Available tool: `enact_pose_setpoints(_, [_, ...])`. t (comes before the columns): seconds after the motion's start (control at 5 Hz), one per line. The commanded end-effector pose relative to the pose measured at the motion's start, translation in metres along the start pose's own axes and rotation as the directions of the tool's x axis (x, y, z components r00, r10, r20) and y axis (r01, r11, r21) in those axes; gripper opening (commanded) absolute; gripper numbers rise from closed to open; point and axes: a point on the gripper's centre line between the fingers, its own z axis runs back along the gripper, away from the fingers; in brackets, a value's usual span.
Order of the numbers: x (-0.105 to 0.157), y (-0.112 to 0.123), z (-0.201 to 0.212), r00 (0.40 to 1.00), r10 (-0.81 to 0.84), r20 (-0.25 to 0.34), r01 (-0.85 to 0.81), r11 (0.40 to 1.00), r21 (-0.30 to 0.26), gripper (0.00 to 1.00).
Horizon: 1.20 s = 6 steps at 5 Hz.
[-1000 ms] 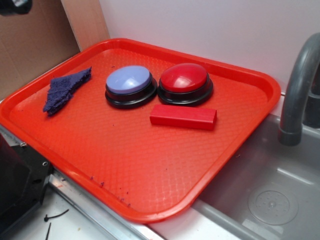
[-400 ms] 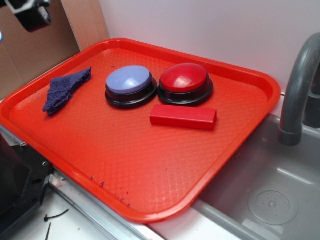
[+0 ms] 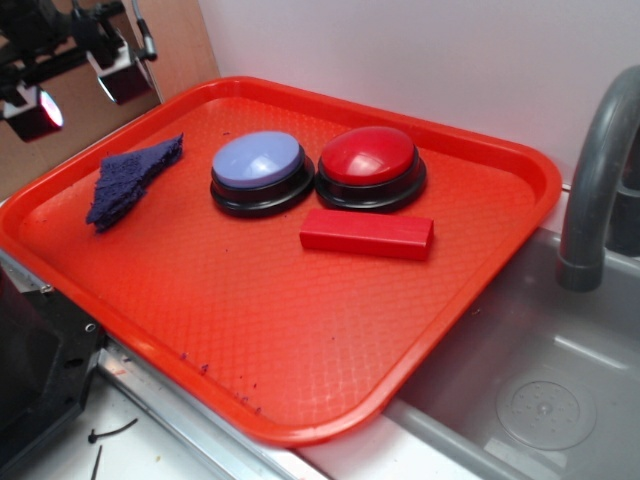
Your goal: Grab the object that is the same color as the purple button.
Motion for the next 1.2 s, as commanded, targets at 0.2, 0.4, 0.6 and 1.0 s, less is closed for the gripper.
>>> enact_pose_setpoints(0.2, [0.007, 0.018, -0.074, 0.998, 0.061, -0.034, -0.058, 0.995, 0.083, 1.0])
enact_pose_setpoints(0.4, [0.003, 0.022, -0.079, 0.998, 0.052, -0.046, -0.047, 0.995, 0.086, 1.0])
enact_pose_setpoints(0.6, [0.003, 0.026, -0.082, 0.997, 0.052, -0.051, -0.048, 0.996, 0.079, 0.0])
enact_pose_setpoints(1.0, [0.005, 0.025, -0.081, 0.995, 0.006, -0.096, -0.003, 1.0, 0.029, 0.0])
